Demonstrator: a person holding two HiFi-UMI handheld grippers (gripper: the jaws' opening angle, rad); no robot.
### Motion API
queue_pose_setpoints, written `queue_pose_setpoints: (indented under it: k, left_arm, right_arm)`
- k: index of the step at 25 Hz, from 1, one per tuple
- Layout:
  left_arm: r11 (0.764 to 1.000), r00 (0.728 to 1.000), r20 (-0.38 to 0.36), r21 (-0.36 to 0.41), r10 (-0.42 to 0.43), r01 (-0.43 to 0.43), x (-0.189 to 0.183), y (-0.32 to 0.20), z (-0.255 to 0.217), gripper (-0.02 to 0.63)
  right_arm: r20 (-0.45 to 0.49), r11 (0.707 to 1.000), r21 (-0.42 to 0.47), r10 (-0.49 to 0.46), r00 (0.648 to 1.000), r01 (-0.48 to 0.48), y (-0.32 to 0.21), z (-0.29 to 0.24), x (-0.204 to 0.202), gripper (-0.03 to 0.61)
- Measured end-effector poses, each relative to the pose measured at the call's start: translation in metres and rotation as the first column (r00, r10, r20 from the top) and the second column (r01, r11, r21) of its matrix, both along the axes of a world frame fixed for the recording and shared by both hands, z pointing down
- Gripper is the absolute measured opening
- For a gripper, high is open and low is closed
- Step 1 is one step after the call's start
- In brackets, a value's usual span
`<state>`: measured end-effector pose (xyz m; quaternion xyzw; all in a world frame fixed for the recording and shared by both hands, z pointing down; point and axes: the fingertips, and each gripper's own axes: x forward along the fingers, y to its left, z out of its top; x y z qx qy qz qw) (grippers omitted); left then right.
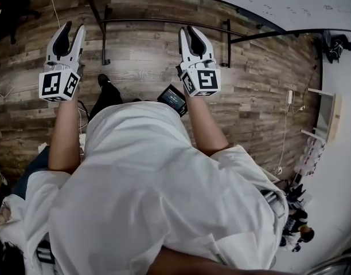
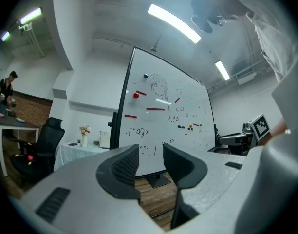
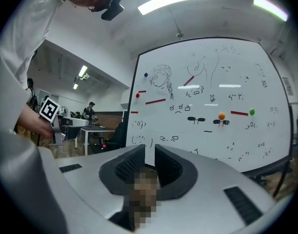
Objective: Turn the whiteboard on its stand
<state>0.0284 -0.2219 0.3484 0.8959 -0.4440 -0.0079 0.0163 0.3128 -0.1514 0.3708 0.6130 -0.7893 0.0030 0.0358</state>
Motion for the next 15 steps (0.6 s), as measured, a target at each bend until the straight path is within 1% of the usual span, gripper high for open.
queue_pose_setpoints:
  k: [3, 7, 12, 15]
  left_arm:
    - [1.0, 1.0, 0.012, 0.0, -0.003, 0.003, 0.017, 0.041, 0.003, 0.147]
    - [1.0, 1.0, 0.029, -0.004, -0.009, 0.009, 0.031, 0.084, 0.006, 0.11]
    - [1.0, 0.999, 0.048, -0.011, -0.007, 0.008, 0.039, 0.119, 0.005, 0.064]
    - [1.0, 0.999, 0.049, -0.009, -0.001, 0.001, 0.036, 0.129, 0.002, 0.054]
  right_arm:
    - [0.003, 1.0, -0.004, 0.002, 1.0, -0.002, 0.043, 0.006, 0.022, 0.043]
    - [0.016, 1.0, -0.006, 0.002, 1.0, -0.002, 0.083, 0.011, 0.038, 0.023]
    - [0.038, 1.0, -0.014, -0.002, 0.999, 0.002, 0.112, 0.013, 0.043, 0.008]
    - [0.043, 1.0, -0.007, -0.006, 0.999, 0.006, 0.122, 0.011, 0.037, -0.002]
